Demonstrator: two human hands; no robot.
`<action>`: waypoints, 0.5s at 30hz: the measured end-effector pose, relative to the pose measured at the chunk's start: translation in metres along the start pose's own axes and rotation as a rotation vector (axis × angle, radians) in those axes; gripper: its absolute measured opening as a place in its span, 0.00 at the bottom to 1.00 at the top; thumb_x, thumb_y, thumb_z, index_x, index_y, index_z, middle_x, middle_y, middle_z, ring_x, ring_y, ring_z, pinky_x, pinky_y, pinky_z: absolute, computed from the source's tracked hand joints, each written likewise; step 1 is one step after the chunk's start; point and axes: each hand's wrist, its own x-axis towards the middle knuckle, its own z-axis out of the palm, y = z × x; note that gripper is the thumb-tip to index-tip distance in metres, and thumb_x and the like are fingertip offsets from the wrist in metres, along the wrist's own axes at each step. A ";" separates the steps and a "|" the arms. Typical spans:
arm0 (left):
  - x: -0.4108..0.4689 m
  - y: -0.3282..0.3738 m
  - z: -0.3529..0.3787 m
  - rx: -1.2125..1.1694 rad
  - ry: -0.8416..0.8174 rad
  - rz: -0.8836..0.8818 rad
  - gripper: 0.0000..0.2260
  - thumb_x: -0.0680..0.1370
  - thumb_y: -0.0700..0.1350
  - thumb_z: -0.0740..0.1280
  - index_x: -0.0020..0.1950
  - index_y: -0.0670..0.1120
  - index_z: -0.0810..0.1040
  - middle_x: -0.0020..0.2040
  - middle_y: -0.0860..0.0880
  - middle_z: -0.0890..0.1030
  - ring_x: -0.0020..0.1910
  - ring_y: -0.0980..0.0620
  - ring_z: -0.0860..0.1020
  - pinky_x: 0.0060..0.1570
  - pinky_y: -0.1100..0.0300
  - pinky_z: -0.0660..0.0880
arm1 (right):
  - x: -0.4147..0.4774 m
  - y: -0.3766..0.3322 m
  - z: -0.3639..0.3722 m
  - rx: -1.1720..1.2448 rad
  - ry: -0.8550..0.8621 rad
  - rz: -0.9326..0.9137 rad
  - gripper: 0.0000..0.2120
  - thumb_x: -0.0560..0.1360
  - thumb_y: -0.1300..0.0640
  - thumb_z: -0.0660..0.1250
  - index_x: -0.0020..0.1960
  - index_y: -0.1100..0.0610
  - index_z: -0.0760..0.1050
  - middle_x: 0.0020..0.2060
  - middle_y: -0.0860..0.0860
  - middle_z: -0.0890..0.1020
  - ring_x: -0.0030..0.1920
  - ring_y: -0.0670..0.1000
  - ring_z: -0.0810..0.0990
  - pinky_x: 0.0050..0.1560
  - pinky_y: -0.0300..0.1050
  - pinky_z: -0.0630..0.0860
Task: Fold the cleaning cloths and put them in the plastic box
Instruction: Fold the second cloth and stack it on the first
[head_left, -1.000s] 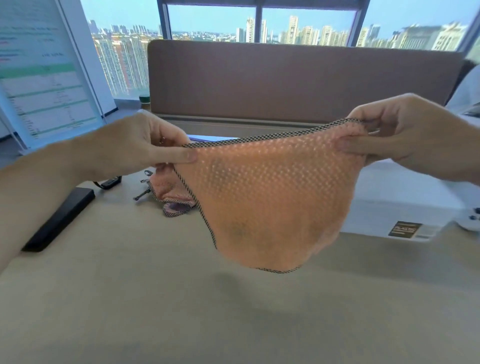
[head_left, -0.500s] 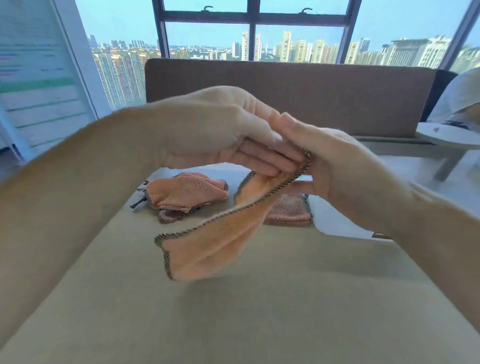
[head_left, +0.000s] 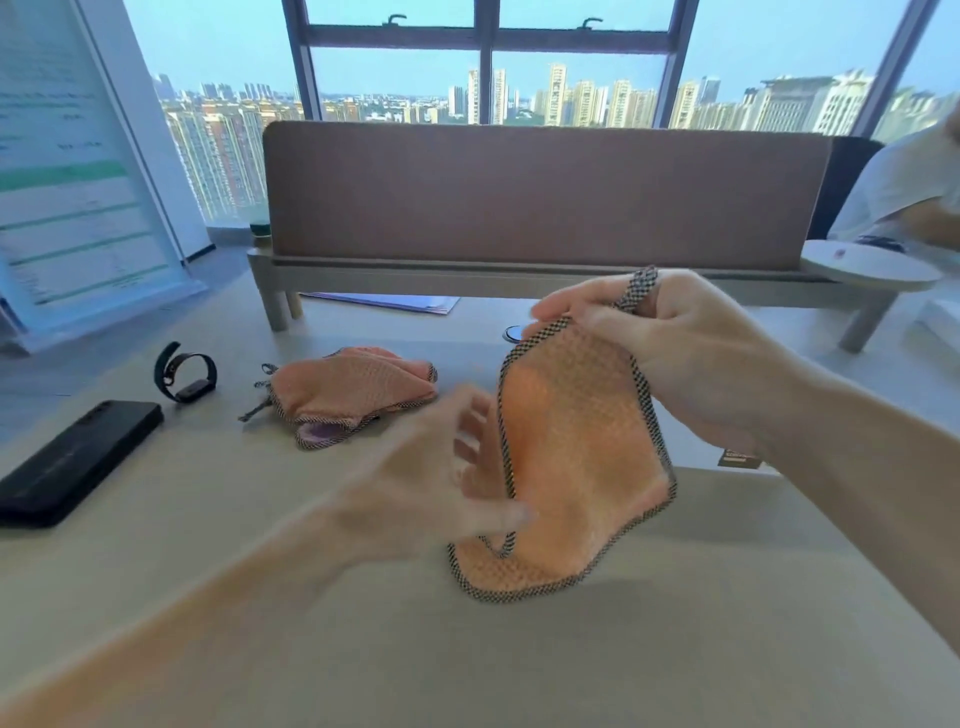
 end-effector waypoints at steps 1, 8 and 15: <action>-0.003 -0.006 0.013 0.056 0.059 0.000 0.21 0.66 0.50 0.81 0.52 0.56 0.75 0.46 0.56 0.83 0.45 0.59 0.83 0.48 0.56 0.81 | 0.001 -0.003 0.000 0.022 0.010 -0.016 0.14 0.84 0.61 0.60 0.53 0.59 0.85 0.45 0.52 0.89 0.48 0.51 0.88 0.48 0.39 0.84; 0.005 -0.023 0.001 0.160 0.248 -0.027 0.12 0.74 0.35 0.69 0.45 0.53 0.81 0.42 0.57 0.85 0.41 0.58 0.83 0.46 0.58 0.79 | -0.006 0.021 0.011 -0.142 0.046 -0.036 0.09 0.82 0.60 0.65 0.49 0.50 0.82 0.50 0.56 0.87 0.47 0.56 0.88 0.52 0.53 0.84; 0.027 0.024 -0.012 0.319 0.317 0.178 0.05 0.81 0.44 0.65 0.49 0.53 0.79 0.30 0.58 0.77 0.31 0.60 0.75 0.37 0.60 0.73 | -0.056 0.049 0.067 -0.592 0.020 -0.086 0.36 0.64 0.30 0.73 0.68 0.41 0.69 0.59 0.35 0.77 0.58 0.39 0.76 0.59 0.42 0.75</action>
